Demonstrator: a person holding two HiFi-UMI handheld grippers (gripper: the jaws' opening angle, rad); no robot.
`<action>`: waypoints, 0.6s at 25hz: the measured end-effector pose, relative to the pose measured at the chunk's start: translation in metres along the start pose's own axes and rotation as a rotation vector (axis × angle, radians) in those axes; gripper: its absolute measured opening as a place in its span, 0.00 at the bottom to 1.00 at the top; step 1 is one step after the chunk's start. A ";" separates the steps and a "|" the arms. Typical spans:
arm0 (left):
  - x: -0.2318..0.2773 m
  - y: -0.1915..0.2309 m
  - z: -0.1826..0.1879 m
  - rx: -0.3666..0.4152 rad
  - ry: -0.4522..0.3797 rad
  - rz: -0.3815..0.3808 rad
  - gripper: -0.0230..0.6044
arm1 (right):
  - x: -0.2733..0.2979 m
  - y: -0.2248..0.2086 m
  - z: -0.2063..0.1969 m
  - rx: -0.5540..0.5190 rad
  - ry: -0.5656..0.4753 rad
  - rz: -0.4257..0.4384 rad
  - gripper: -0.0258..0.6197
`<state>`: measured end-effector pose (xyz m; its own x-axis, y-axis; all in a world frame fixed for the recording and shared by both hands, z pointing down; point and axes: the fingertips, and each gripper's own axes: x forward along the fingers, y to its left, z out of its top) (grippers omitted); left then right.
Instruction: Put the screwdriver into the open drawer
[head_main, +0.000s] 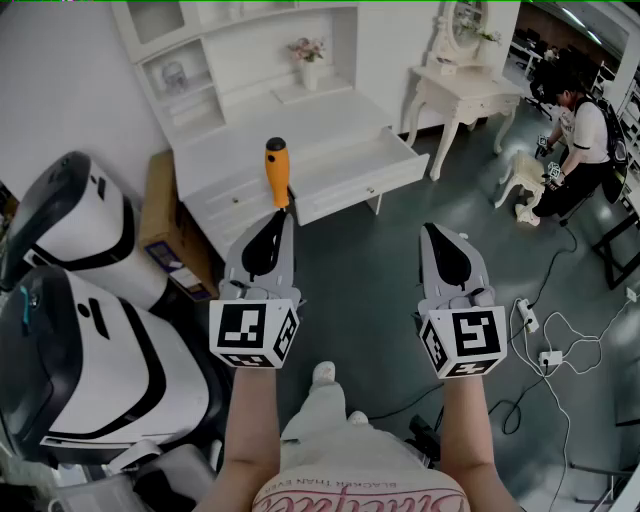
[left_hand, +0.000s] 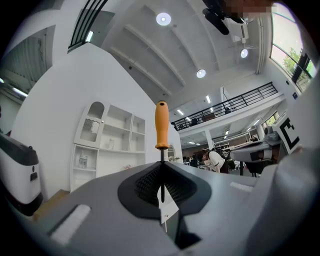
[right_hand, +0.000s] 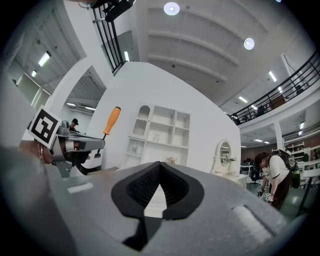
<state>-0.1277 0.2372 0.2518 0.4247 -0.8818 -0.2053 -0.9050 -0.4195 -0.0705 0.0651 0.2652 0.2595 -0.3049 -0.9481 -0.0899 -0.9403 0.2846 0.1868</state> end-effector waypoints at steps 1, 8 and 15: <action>0.003 0.002 -0.001 -0.003 0.000 0.000 0.09 | 0.003 0.000 -0.001 -0.001 0.003 -0.001 0.04; 0.041 0.015 -0.003 -0.001 -0.011 -0.018 0.09 | 0.038 -0.014 -0.003 -0.001 0.005 -0.011 0.04; 0.086 0.045 -0.005 0.005 -0.033 -0.037 0.09 | 0.087 -0.029 -0.004 0.022 -0.016 -0.062 0.04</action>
<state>-0.1316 0.1418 0.2356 0.4571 -0.8578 -0.2350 -0.8888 -0.4506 -0.0837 0.0662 0.1737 0.2504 -0.2477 -0.9619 -0.1161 -0.9606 0.2282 0.1588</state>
